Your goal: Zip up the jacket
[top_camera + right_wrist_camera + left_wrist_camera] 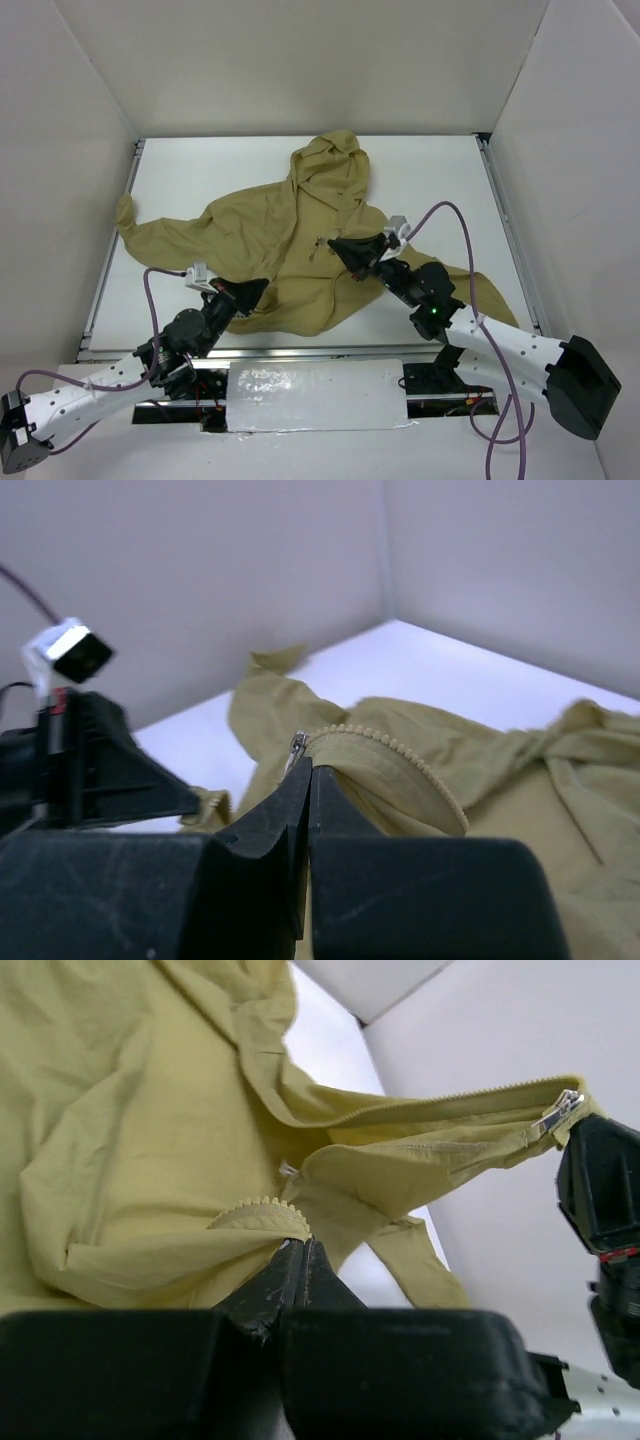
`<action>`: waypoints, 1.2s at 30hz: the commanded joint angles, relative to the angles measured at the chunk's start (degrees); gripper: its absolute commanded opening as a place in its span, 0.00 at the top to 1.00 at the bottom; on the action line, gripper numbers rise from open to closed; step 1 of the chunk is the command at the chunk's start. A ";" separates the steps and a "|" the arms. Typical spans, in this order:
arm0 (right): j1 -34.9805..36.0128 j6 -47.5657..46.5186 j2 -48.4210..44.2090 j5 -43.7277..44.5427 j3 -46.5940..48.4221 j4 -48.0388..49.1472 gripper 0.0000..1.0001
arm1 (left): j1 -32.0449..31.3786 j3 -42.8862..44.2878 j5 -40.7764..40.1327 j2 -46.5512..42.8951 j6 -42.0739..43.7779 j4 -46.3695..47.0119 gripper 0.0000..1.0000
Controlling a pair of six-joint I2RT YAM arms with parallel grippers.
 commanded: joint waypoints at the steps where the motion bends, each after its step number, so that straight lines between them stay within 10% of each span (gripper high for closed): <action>1: -0.23 2.56 -2.17 -9.18 -4.71 10.94 1.00 | 0.15 1.71 4.68 -0.57 5.70 9.41 1.00; 21: -0.23 28.05 -10.88 -22.21 -16.15 16.23 1.00 | 0.33 0.48 27.01 14.28 5.01 46.25 1.00; 36: -0.23 36.77 6.96 -27.30 -15.99 42.25 1.00 | 0.33 -2.33 28.07 19.20 1.49 53.90 1.00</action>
